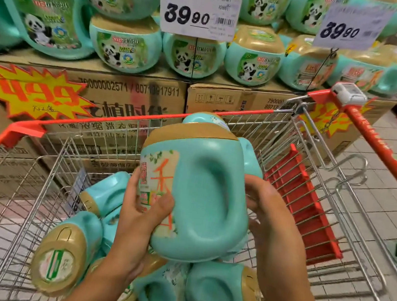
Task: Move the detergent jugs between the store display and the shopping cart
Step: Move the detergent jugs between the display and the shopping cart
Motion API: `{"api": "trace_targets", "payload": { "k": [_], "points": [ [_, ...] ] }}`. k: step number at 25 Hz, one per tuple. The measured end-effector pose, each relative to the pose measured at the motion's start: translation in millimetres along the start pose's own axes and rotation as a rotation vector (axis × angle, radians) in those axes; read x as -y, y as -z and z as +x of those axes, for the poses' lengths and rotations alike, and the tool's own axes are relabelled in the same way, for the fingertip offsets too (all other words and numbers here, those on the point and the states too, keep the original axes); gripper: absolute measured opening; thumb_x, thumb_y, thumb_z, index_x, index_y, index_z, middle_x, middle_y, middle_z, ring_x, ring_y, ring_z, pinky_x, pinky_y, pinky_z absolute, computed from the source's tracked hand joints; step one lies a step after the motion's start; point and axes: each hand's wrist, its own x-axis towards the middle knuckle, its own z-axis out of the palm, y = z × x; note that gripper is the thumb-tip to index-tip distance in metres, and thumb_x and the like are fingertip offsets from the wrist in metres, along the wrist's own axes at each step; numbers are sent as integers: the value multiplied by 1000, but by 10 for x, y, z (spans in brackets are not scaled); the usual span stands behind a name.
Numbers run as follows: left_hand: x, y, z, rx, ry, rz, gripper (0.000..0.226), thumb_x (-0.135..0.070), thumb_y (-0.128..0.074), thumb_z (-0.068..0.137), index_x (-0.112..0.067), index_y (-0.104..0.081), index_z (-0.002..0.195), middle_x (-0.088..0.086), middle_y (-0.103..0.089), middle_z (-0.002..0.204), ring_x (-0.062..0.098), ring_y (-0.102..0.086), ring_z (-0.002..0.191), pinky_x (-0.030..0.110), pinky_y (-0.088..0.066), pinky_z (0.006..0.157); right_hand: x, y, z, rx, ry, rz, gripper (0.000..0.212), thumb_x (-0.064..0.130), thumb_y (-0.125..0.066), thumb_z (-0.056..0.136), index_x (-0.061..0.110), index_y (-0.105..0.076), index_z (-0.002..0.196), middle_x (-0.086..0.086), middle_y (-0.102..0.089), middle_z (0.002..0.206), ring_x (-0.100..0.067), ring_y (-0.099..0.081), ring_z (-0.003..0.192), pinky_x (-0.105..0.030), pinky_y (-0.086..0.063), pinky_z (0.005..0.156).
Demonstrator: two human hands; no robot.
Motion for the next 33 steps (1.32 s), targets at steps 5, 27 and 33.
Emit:
{"api": "trace_targets", "payload": {
  "k": [5,27,33],
  "points": [
    [-214,301,-117,-159,-115,94,79,-60,-73,65,-34,-50,136,0,-69,121,24,-66,111,46,-57,83,-44,-333,-69,-56,13,9,53,47,-78,65,13,-63,102,9,-62,66,-7,-58,58,-25,-48,54],
    [-2002,4030,-2163,-831,-309,66,67,-58,-60,75,-13,-56,125,9,-74,105,26,-73,92,33,-60,67,-1174,-4609,-1183,813,-207,37,33,43,-63,81,12,-57,75,-6,-48,59,-16,-43,53,-29,-37,52],
    [-2681,5052,-1923,-775,-244,79,69,-58,-60,74,-13,-58,126,9,-74,106,26,-73,92,30,-59,64,-1265,-5677,-1211,731,-195,51,28,33,-54,95,11,-54,78,-10,-47,64,-18,-42,57,-33,-35,56]
  ]
}}
